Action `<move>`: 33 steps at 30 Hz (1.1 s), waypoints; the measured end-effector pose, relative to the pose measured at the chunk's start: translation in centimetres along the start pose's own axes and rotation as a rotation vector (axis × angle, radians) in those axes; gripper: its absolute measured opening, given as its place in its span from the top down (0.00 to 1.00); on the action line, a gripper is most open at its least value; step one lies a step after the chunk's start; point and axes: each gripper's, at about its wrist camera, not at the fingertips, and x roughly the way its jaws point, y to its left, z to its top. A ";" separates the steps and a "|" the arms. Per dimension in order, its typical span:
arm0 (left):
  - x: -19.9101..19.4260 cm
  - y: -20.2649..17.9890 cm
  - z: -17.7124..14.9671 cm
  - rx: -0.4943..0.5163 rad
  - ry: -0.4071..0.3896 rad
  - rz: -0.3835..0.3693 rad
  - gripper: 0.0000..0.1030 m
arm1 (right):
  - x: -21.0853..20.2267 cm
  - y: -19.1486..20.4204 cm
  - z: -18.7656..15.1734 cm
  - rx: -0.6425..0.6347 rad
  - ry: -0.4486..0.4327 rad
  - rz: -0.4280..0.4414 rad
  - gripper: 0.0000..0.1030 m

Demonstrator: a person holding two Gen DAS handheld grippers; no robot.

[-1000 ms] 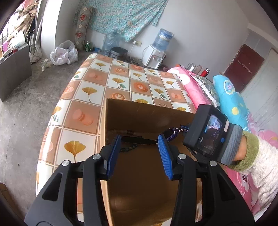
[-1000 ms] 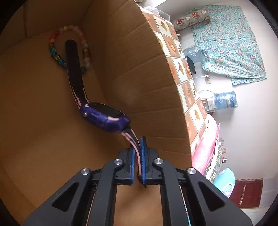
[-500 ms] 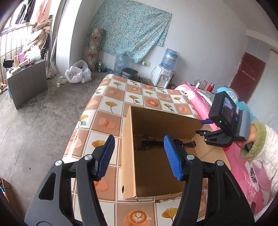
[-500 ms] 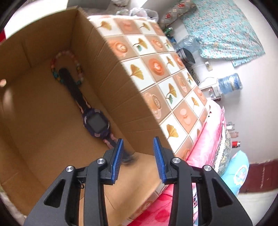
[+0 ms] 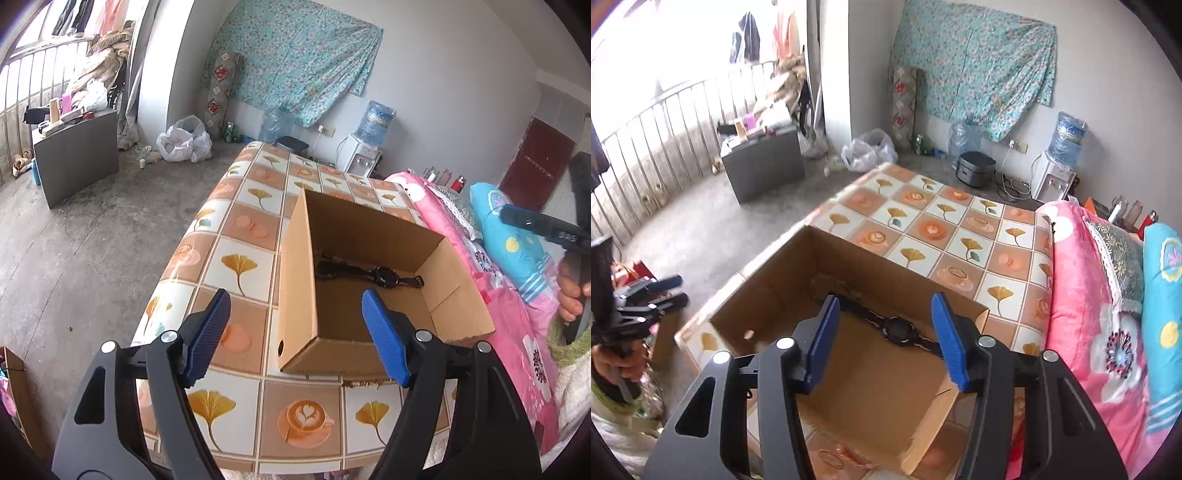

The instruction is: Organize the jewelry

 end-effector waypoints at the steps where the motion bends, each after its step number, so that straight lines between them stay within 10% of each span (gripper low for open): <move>1: 0.1 0.1 -0.7 0.005 0.018 0.008 0.29 | -1.2 0.0 -0.9 0.025 -0.032 0.021 0.43; 14: 4.7 -1.9 -5.9 0.122 0.135 0.075 0.27 | 2.9 0.4 -15.9 0.372 0.079 0.140 0.51; 27: 5.5 -2.6 -4.0 0.116 0.057 0.111 0.25 | 5.5 -2.6 -14.8 0.483 0.064 0.089 0.55; 33: 5.9 -2.6 -8.5 0.197 0.157 0.134 0.20 | 5.0 -1.1 -18.7 0.431 0.147 -0.042 0.32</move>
